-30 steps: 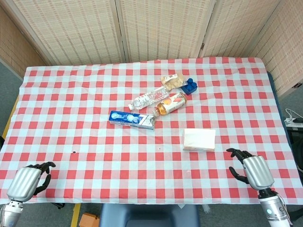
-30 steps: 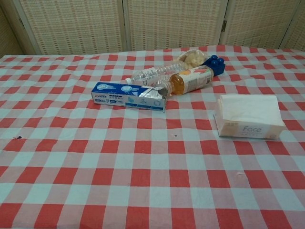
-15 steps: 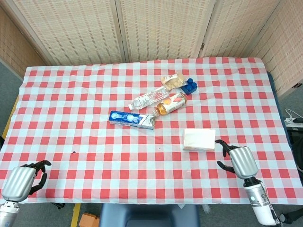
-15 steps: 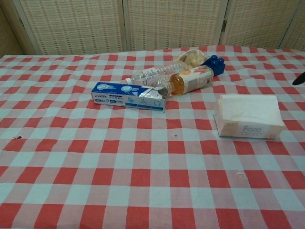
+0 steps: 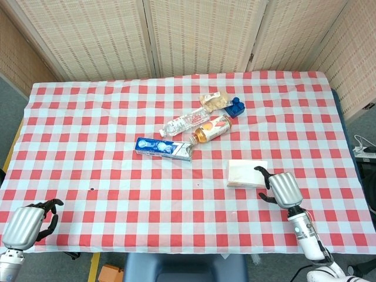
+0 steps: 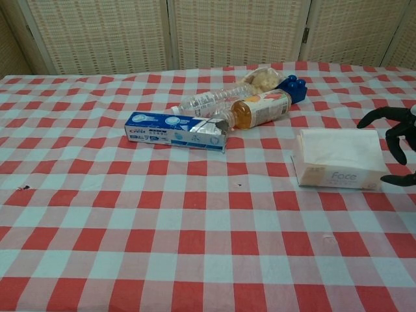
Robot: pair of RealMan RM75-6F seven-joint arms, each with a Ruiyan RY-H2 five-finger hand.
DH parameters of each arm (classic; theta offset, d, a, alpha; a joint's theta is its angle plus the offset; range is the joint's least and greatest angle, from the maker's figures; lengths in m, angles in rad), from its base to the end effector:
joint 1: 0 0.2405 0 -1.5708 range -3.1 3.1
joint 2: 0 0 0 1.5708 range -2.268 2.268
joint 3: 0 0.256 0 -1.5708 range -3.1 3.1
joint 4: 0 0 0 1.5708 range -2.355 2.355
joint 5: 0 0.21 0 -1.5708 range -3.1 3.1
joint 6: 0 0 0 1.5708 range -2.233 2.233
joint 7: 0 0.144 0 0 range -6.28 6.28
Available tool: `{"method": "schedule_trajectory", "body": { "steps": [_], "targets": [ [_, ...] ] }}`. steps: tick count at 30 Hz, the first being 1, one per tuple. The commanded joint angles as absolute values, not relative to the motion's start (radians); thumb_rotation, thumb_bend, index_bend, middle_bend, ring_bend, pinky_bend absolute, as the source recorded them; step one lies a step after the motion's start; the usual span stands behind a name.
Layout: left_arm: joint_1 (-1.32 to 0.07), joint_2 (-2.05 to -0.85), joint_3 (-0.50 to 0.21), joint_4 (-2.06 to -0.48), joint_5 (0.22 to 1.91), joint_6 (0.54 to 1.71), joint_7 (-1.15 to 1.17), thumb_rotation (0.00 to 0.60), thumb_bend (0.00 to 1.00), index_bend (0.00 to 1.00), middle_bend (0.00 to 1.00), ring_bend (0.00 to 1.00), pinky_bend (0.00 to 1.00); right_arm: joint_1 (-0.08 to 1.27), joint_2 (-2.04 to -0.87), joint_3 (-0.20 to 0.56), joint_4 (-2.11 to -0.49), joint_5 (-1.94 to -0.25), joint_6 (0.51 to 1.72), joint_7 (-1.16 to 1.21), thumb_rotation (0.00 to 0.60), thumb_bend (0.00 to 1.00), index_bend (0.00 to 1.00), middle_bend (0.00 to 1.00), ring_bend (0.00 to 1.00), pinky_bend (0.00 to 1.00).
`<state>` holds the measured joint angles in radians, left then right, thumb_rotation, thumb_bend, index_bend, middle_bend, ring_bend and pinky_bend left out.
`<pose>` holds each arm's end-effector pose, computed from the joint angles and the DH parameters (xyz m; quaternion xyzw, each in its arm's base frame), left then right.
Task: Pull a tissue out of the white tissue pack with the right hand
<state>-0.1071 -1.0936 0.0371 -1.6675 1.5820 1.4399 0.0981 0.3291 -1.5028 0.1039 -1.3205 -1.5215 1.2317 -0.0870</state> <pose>-0.2971 0.1669 0.1405 -0.6610 -0.3768 -0.3498 0.5465 -0.2712 -0.2624 0.0304 0.6838 -0.3655 0.3947 0.4931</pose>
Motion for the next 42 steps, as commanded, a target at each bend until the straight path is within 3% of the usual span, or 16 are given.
{"method": "schedule_trajectory", "body": {
  "steps": [1,9,22,42],
  "targets": [
    [-0.107,-1.093,0.038,-1.668,1.584,1.441,0.098,0.600,0.54,0.38,0.50,0.57,0.61,0.347,-1.521,0.106,-1.305,-1.508,1.210,-0.092,0.600,0.08,0.20,0.69,0.78,1.00],
    [-0.104,-1.092,0.036,-1.666,1.582,1.445,0.093,0.600,0.54,0.38,0.50,0.57,0.61,0.380,-1.577,0.112,-1.259,-1.493,1.188,-0.066,0.600,0.08,0.22,0.71,0.80,1.00],
    [-0.103,-1.091,0.035,-1.665,1.582,1.446,0.090,0.600,0.54,0.38,0.50,0.57,0.61,0.406,-1.626,0.116,-1.183,-1.466,1.170,-0.052,0.600,0.26,0.35,0.73,0.82,1.00],
    [-0.103,-1.091,0.036,-1.667,1.580,1.439,0.099,0.600,0.54,0.38,0.50,0.57,0.61,0.420,-1.659,0.119,-1.129,-1.429,1.166,-0.062,0.600,0.37,0.42,0.73,0.83,1.00]
  ]
}}
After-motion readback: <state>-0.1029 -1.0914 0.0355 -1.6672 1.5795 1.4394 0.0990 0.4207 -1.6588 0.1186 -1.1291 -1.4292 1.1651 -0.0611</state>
